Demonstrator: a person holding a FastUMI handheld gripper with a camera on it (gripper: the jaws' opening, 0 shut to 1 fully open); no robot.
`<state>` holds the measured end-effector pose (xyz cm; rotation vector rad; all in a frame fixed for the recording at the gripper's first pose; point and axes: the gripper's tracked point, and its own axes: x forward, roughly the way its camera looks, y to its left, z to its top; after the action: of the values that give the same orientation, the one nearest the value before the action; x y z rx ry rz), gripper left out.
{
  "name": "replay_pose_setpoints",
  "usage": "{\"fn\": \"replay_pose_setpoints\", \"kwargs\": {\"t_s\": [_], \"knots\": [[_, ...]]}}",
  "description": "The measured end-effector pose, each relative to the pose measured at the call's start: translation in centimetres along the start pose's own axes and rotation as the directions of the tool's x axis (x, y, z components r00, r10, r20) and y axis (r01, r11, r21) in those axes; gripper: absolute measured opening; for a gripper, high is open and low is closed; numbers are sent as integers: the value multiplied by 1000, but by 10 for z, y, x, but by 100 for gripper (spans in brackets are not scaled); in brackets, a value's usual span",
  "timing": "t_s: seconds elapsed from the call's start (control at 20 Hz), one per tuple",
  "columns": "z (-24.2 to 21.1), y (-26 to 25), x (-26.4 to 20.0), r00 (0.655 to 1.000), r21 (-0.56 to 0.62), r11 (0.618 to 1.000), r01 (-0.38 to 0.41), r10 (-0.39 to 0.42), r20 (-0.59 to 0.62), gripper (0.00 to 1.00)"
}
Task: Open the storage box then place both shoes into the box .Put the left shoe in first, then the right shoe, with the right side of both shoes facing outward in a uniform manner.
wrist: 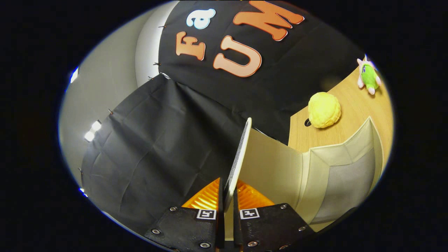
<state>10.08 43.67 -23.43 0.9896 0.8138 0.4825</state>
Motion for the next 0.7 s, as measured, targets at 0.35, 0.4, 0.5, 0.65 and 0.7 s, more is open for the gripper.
{"fn": "replay_pose_setpoints", "kwargs": {"t_s": [0.35, 0.4, 0.5, 0.65, 0.7], "knots": [[-20, 6, 28, 999, 18, 1000, -15, 16, -49, 50], [-18, 2, 24, 999, -5, 1000, -4, 4, -50, 68], [-9, -5, 13, 999, -81, 996, 22, -24, -29, 80], [1, -22, -11, 998, -170, 984, 50, -57, -36, 88], [5, -31, -27, 997, -203, 976, 73, -79, -20, 93]]}}
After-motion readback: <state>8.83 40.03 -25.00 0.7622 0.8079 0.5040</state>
